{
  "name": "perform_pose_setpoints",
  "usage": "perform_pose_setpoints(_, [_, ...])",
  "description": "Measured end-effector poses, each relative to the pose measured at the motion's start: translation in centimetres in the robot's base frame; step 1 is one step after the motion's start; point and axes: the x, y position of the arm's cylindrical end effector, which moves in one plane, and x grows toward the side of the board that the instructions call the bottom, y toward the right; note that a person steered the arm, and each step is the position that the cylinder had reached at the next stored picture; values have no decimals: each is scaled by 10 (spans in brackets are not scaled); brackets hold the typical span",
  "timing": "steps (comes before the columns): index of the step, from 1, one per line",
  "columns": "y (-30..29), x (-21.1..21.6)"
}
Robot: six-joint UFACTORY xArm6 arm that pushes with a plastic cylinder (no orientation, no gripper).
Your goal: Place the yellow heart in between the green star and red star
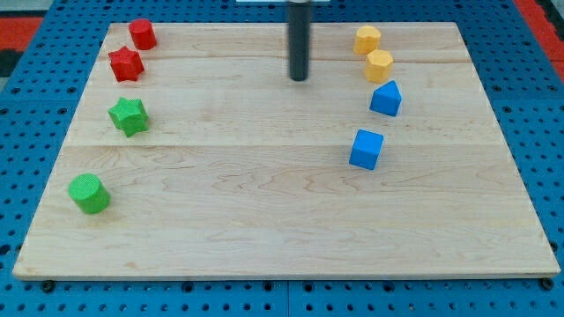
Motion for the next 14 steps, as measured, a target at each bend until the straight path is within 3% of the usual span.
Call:
perform_pose_setpoints(2, [-79, -17])
perform_pose_setpoints(3, [-93, -53])
perform_pose_setpoints(4, [-19, -121])
perform_pose_setpoints(7, [131, -109])
perform_pose_setpoints(9, [50, -54])
perform_pose_setpoints(11, [9, -76])
perform_pose_setpoints(12, [-58, -11])
perform_pose_setpoints(13, [-95, 15])
perform_pose_setpoints(14, [-120, 12])
